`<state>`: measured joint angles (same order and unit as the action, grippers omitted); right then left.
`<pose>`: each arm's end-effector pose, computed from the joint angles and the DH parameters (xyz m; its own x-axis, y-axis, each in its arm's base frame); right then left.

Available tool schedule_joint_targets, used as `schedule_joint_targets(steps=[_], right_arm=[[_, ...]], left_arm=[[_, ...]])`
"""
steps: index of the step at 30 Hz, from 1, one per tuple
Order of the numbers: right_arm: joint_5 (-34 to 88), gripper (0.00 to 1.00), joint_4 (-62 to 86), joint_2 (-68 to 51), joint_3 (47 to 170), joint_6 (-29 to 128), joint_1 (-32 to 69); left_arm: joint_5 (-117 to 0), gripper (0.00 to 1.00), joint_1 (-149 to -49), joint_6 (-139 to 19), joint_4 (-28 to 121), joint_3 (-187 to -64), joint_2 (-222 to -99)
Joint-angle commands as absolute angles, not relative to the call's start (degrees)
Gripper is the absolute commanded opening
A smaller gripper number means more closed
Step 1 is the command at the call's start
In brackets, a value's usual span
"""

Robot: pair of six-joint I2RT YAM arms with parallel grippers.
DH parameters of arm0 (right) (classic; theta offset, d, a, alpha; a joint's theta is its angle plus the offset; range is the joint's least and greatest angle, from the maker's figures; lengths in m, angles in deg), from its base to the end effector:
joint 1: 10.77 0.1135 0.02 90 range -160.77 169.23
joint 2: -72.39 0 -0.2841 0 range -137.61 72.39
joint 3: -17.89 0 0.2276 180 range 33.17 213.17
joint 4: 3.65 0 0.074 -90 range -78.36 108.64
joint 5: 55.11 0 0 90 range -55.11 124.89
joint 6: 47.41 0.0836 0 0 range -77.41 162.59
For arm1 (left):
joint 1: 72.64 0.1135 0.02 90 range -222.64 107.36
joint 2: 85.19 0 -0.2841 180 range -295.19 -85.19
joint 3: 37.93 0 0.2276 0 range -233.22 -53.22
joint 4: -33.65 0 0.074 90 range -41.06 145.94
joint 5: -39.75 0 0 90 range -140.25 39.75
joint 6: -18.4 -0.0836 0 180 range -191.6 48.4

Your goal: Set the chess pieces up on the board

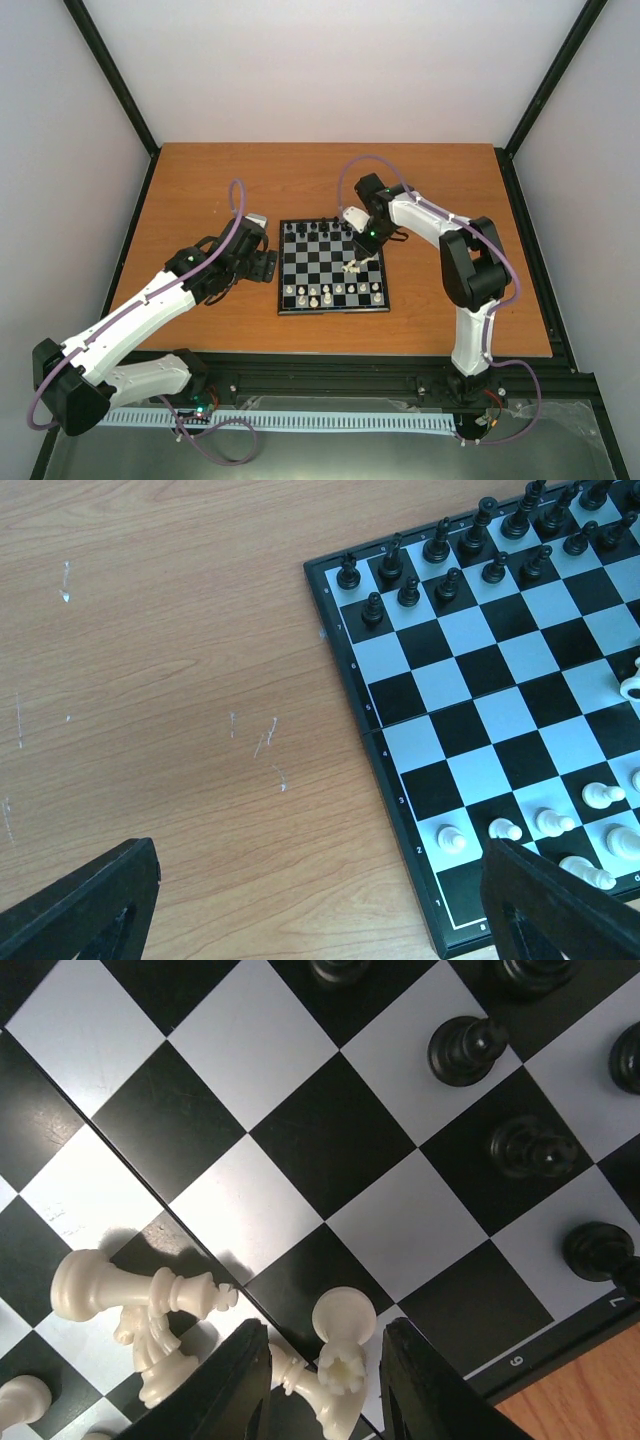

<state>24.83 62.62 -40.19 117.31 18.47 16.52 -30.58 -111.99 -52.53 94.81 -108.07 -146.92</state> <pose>0.3305 0.1869 0.1703 -0.6012 -0.7629 -0.2376 -0.7950 0.6010 0.0818 0.1748 -0.1070 0.2754 -0.7254 0.1969 -0.6596 0.2143 0.9752 0.0555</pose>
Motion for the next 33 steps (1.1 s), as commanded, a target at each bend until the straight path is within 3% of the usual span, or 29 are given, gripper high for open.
schedule_joint_targets(steps=[1,5,10,15,21,25,33], right_arm=[[25.4,0.32,62.4,-41.0,118.3,19.3,15.9],[25.1,0.31,62.0,-41.1,118.0,19.2,15.6],[24.4,0.18,61.7,-42.0,118.4,19.0,15.3],[23.9,0.12,61.5,-41.7,118.8,19.1,15.3],[20.8,0.11,61.8,-37.8,119.6,18.9,15.4],[18.1,0.1,62.3,-35.4,119.6,18.3,16.3],[16.8,0.11,65.1,-32.6,121.3,16.6,25.1]], left_arm=[[-31.1,0.89,-111.6,-53.6,94.4,-108.4,-146.4],[-31.2,0.89,-111.6,-53.6,94.4,-108.3,-146.3],[-31.3,0.89,-111.6,-53.6,94.4,-108.4,-146.3],[-31.3,0.89,-111.6,-53.6,94.4,-108.3,-146.3],[-29.7,0.89,-111.6,-52.8,94.8,-108.7,-145.9],[-21.9,0.88,-110.8,-48.2,96.6,-109.8,-143.9],[-20.6,0.9,-105.4,-46.3,96.6,-110.1,-142.6]])
